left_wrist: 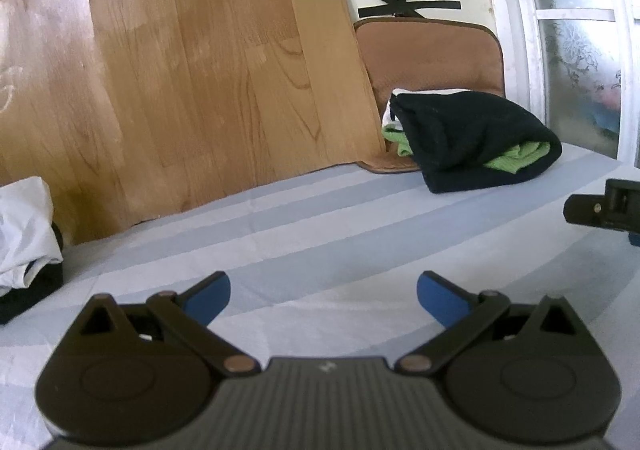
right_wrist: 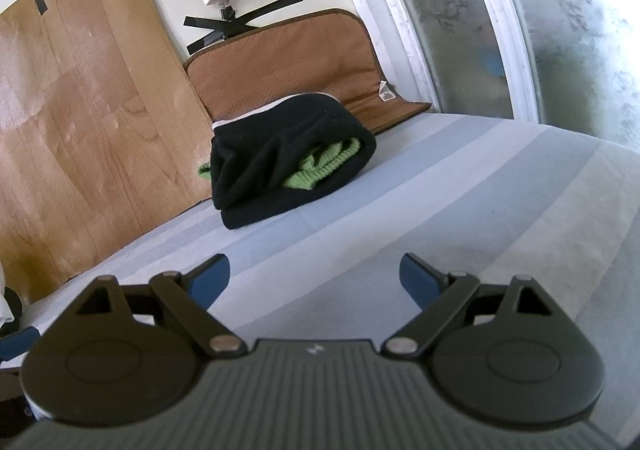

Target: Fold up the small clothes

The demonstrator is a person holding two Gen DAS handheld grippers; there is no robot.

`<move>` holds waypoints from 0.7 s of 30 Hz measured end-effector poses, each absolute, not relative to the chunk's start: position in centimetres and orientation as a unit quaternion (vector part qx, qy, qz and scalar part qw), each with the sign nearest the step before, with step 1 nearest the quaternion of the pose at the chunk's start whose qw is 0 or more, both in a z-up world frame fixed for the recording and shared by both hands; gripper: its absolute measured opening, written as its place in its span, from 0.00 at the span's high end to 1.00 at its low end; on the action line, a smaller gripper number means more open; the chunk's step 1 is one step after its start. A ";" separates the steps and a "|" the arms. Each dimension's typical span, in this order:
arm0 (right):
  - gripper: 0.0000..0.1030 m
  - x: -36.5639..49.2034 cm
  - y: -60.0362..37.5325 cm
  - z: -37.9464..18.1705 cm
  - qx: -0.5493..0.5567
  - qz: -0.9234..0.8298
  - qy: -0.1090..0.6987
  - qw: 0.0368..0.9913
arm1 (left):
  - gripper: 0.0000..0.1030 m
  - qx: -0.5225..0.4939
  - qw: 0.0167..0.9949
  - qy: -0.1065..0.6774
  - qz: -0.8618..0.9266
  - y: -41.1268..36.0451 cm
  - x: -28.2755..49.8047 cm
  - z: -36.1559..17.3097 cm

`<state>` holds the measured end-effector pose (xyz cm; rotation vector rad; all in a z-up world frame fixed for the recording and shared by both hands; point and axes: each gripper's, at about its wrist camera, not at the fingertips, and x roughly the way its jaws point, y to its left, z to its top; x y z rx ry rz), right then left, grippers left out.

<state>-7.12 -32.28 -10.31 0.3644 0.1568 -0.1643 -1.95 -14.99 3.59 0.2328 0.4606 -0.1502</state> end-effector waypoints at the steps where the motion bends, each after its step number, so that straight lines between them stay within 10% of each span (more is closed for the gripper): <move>1: 0.09 -7.2 -32.3 -10.3 0.181 -0.082 0.077 0.977 | 0.00 0.115 0.964 0.228 -0.077 -15.0 -2.0 3.6; 21: 0.08 -7.4 -32.3 -10.3 0.186 -0.084 0.070 0.976 | 0.00 0.104 0.956 0.260 -0.082 -14.3 -1.1 3.6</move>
